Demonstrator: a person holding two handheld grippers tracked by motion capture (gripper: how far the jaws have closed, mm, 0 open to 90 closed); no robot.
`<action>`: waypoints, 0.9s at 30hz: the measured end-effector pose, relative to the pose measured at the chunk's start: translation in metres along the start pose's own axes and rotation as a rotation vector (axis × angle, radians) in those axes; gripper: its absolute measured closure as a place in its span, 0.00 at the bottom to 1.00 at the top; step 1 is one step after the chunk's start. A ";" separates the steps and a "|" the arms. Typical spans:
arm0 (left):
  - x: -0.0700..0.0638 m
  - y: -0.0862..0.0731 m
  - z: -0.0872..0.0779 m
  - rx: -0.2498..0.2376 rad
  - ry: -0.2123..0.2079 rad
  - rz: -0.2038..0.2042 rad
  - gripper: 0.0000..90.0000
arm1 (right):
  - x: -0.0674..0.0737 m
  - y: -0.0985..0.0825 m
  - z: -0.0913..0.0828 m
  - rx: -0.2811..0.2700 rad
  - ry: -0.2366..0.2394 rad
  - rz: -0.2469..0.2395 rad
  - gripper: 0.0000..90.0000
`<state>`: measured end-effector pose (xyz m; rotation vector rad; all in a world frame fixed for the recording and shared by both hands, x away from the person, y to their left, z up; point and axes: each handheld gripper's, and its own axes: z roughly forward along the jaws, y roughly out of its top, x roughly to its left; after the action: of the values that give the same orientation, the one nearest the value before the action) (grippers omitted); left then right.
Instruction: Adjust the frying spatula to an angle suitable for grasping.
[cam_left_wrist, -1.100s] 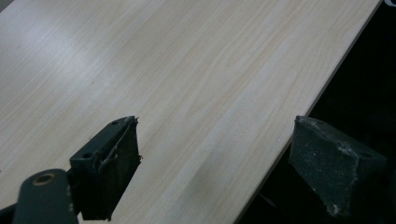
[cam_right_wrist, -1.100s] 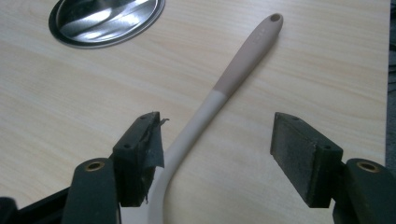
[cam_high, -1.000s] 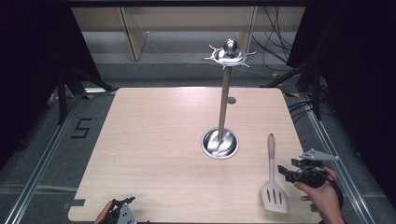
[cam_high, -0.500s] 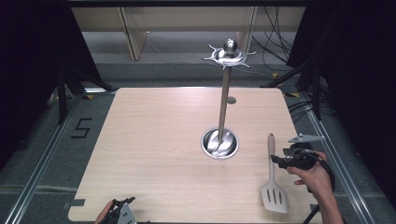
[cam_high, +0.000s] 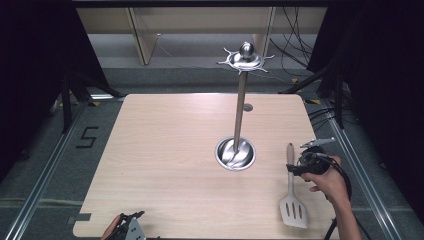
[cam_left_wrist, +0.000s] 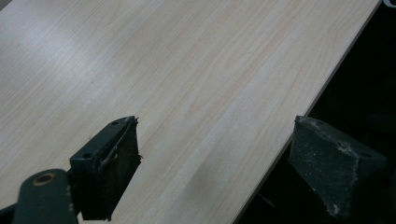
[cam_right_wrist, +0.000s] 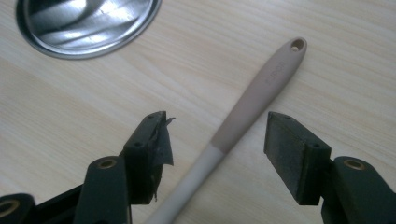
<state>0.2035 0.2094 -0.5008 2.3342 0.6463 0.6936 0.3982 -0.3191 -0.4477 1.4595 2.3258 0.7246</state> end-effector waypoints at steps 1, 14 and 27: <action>0.000 0.000 0.000 0.000 0.000 0.000 0.17 | 0.000 0.000 0.000 0.000 0.000 0.000 0.45; -0.001 0.000 0.002 -0.023 0.002 -0.021 0.17 | 0.003 0.003 0.024 0.153 -0.011 0.009 0.50; 0.001 0.000 0.001 -0.007 -0.009 -0.003 0.17 | -0.002 0.004 0.037 0.195 -0.006 -0.005 0.54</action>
<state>0.2044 0.2095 -0.5012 2.3283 0.6418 0.6827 0.4207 -0.3099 -0.4755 1.5313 2.4523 0.5022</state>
